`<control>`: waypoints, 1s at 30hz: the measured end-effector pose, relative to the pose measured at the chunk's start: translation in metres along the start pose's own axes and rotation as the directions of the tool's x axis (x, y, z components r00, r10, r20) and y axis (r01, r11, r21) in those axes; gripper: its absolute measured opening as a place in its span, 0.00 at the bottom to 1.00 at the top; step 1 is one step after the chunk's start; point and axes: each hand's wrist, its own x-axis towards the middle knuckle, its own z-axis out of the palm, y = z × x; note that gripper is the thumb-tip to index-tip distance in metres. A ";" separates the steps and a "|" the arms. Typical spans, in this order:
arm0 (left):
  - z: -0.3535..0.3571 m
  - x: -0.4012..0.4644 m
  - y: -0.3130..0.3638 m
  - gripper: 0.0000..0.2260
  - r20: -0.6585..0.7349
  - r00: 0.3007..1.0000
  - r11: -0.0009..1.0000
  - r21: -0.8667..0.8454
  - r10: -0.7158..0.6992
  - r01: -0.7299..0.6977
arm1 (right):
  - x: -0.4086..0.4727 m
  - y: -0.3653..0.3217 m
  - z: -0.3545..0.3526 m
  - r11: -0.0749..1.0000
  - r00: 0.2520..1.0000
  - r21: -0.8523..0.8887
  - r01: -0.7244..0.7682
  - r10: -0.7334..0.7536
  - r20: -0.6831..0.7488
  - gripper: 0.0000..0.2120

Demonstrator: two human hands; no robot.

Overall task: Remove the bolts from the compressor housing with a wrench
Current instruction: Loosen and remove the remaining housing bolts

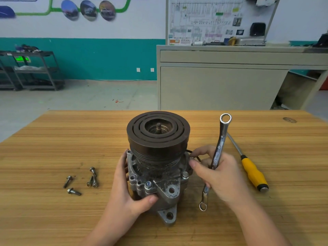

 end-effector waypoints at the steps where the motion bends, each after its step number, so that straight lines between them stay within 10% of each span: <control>1: 0.000 0.000 0.000 0.51 0.000 1.000 1.000 0.002 -0.003 0.003 | 0.000 0.001 0.000 1.000 1.000 0.002 -0.003 0.003 0.007 0.06; 30: 0.000 0.000 -0.001 0.49 -0.005 1.000 1.000 0.020 0.015 -0.015 | 0.001 0.002 -0.001 1.000 1.000 0.021 -0.007 0.007 -0.021 0.12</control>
